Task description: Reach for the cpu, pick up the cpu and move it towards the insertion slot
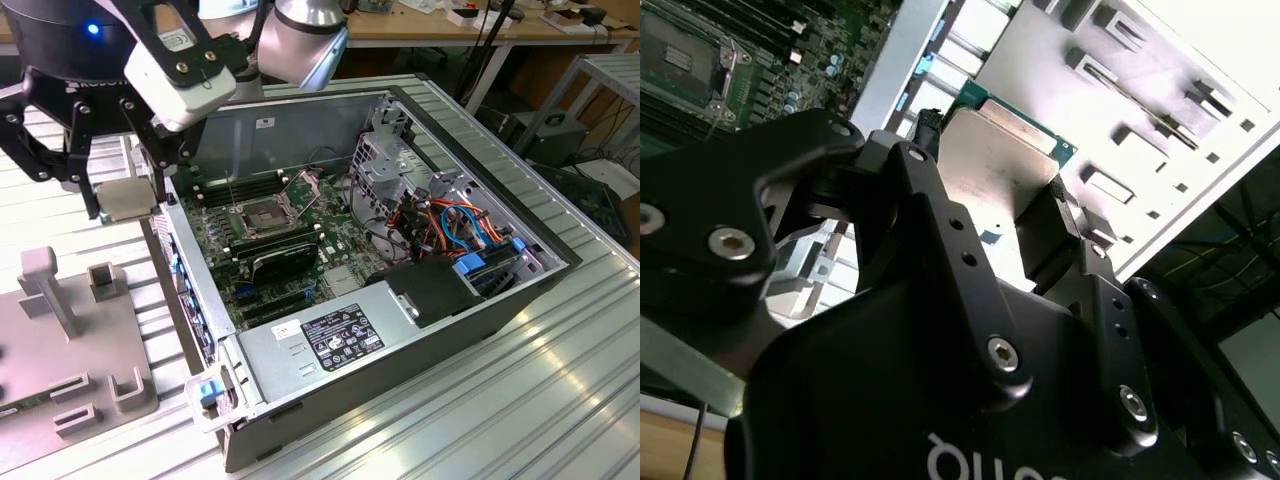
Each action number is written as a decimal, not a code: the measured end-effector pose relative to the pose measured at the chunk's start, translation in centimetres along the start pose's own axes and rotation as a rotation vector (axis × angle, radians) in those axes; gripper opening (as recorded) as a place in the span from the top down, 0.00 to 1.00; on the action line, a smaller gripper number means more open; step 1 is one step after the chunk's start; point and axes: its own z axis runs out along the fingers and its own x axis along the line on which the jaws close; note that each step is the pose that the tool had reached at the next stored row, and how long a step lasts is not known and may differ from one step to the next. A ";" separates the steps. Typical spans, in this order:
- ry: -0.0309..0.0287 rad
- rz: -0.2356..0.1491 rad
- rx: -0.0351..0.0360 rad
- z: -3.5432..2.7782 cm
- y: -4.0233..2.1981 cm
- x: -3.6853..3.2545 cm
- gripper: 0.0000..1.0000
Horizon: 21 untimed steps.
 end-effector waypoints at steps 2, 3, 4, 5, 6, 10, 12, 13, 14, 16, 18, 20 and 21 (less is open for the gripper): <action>0.0000 0.000 0.0000 0.00 -0.01 -0.58 0.45; 0.0001 0.000 0.0000 0.00 -0.01 -0.84 0.45; 0.0003 0.000 0.0000 -0.01 -0.01 -1.10 0.45; 0.0005 0.000 0.0000 -0.01 -0.02 -1.50 0.45; 0.0006 0.000 0.0001 -0.02 -0.02 -1.74 0.45; 0.0008 0.000 0.0000 -0.01 -0.04 -2.87 0.45; 0.0009 0.000 -0.0001 -0.02 -0.04 -3.52 0.45; 0.0010 0.000 0.0000 -0.02 -0.05 -3.78 0.45; 0.0011 0.000 0.0001 -0.03 -0.06 -4.36 0.45; 0.0010 0.000 0.0000 -0.03 -0.07 -5.48 0.45; 0.0011 0.000 0.0000 -0.04 -0.08 -6.20 0.45; 0.0011 0.000 0.0000 -0.04 -0.09 -6.78 0.45; 0.0011 0.000 0.0000 -0.04 -0.09 -6.97 0.45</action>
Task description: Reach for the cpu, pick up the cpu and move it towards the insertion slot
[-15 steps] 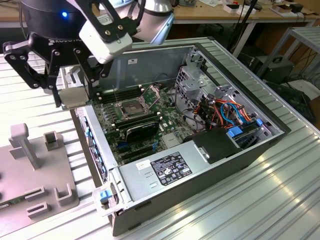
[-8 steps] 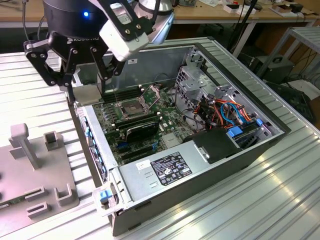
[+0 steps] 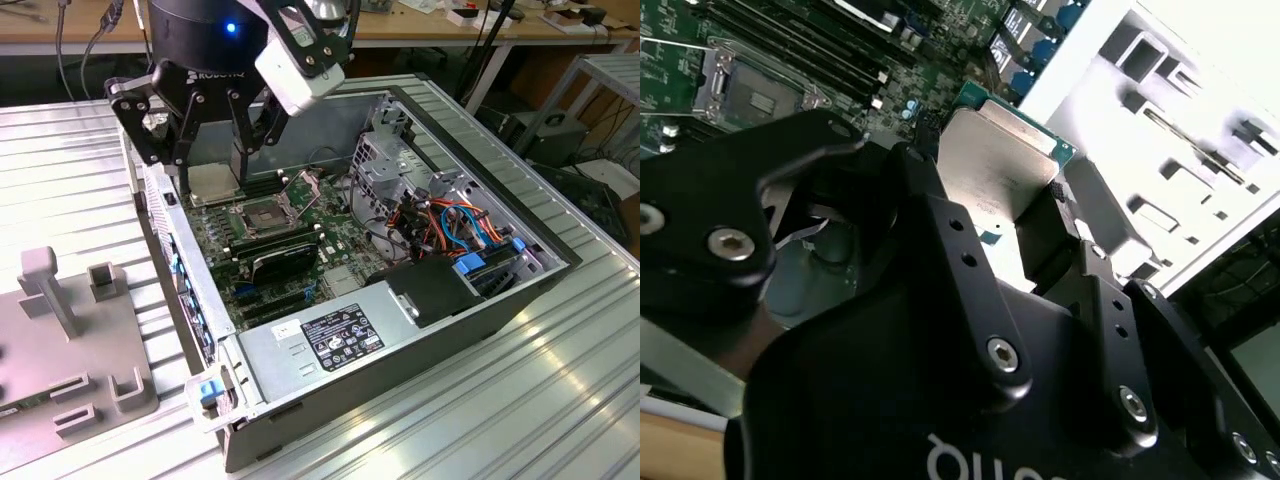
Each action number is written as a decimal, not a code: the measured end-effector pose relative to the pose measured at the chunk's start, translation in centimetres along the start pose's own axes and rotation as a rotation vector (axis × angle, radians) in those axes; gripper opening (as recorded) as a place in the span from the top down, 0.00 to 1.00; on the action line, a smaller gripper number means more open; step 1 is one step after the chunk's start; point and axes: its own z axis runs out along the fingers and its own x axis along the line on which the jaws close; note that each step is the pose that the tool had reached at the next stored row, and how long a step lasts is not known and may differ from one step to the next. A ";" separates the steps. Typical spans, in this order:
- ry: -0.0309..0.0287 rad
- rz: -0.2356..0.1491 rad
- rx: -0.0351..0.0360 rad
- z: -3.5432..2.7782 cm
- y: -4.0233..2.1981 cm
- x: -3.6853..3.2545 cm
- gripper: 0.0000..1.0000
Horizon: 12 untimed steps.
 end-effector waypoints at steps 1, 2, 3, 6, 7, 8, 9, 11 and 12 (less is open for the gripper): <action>0.0000 0.000 0.0000 0.00 0.00 -0.30 0.45; 0.0000 0.000 0.0000 0.00 -0.01 -0.71 0.45; 0.0000 0.000 0.0001 -0.01 -0.01 -1.08 0.45; -0.0001 0.000 0.0000 -0.01 -0.03 -1.98 0.45; 0.0000 0.000 0.0000 -0.01 -0.03 -2.31 0.45; -0.0001 0.000 0.0000 -0.02 -0.04 -2.83 0.45; -0.0001 0.001 -0.0001 -0.02 -0.04 -3.20 0.45; -0.0001 0.001 0.0000 -0.02 -0.05 -3.73 0.45; 0.0000 0.001 0.0001 -0.03 -0.03 -4.30 0.45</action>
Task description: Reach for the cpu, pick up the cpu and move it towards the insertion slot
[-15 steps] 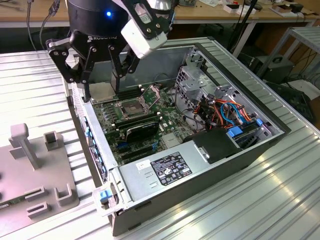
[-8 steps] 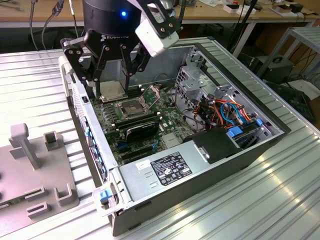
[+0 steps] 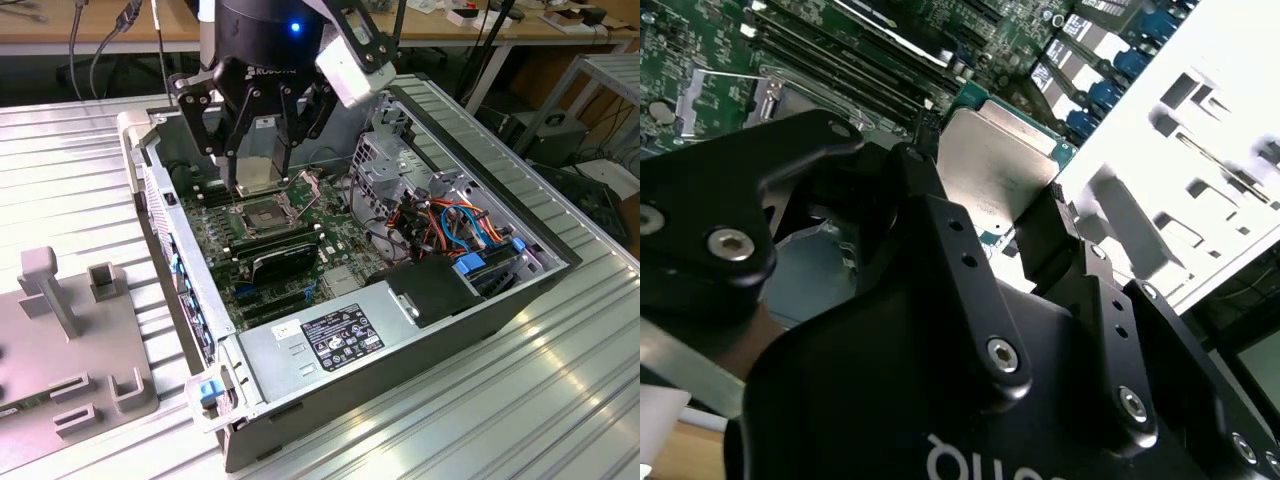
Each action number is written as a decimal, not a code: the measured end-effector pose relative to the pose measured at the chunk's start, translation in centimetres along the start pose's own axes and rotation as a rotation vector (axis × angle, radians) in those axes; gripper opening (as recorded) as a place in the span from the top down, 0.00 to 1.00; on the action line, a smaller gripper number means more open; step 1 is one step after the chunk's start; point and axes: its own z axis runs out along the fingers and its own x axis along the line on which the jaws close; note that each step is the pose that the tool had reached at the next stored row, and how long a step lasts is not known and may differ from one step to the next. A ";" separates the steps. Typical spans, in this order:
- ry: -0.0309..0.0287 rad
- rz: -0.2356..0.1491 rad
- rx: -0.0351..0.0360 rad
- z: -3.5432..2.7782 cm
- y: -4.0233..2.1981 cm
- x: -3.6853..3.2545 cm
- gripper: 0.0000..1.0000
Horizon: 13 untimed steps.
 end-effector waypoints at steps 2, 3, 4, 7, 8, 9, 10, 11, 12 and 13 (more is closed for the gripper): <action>0.0000 0.000 0.0000 0.00 0.07 -0.80 0.45; 0.0000 0.001 0.0000 0.00 0.13 -1.13 0.45; 0.0000 0.001 -0.0001 0.01 0.20 -1.45 0.45; 0.0000 0.001 -0.0001 0.01 0.40 -2.31 0.45; 0.0001 0.002 0.0000 0.00 0.49 -2.62 0.45; 0.0000 0.002 -0.0001 0.01 0.56 -2.85 0.45; 0.0001 0.003 0.0000 0.01 0.68 -3.20 0.45; 0.0001 0.004 0.0000 0.01 0.75 -3.47 0.45; 0.0001 0.007 -0.0001 0.04 0.84 -3.95 0.45; 0.0002 0.007 0.0000 0.04 0.88 -4.20 0.45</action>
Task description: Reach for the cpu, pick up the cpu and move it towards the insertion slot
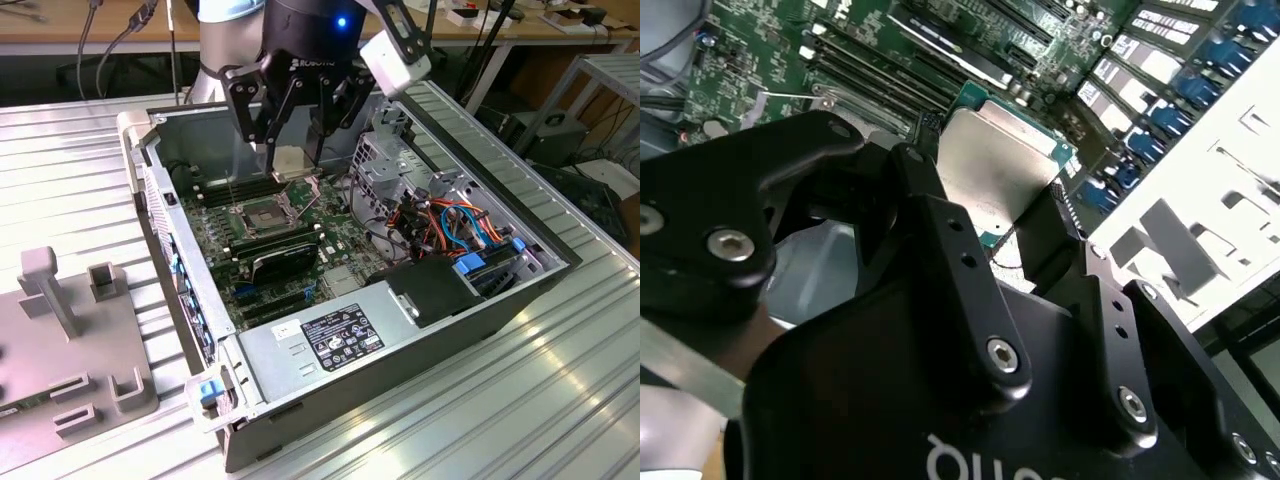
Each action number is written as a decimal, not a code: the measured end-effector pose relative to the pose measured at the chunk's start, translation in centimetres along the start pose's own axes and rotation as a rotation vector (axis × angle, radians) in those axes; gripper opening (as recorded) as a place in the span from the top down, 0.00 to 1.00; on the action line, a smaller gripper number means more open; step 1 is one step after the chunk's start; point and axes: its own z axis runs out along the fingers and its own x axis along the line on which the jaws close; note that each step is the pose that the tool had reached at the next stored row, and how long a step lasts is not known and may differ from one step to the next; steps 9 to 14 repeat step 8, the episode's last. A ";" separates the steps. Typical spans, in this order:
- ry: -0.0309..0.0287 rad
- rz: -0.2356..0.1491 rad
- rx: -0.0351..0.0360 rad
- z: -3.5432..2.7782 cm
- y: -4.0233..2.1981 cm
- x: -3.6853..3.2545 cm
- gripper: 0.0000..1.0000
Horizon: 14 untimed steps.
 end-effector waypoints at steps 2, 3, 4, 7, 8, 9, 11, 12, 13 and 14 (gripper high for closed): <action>0.0000 0.000 0.0000 0.00 0.02 -0.23 0.45; 0.0000 0.001 0.0000 0.00 0.02 -0.23 0.45; 0.0001 0.001 0.0000 0.00 0.02 -0.23 0.45; 0.0000 0.002 0.0000 0.00 0.02 -0.23 0.45; 0.0001 0.002 0.0000 0.00 0.02 -0.23 0.45; 0.0001 0.002 0.0000 0.00 0.02 -0.23 0.45; 0.0001 0.002 0.0000 0.00 0.02 -0.23 0.45; 0.0001 0.002 0.0000 0.00 0.02 -0.23 0.45; 0.0001 0.002 0.0000 0.00 0.02 -0.23 0.45; 0.0001 0.002 0.0000 0.00 0.02 -0.23 0.45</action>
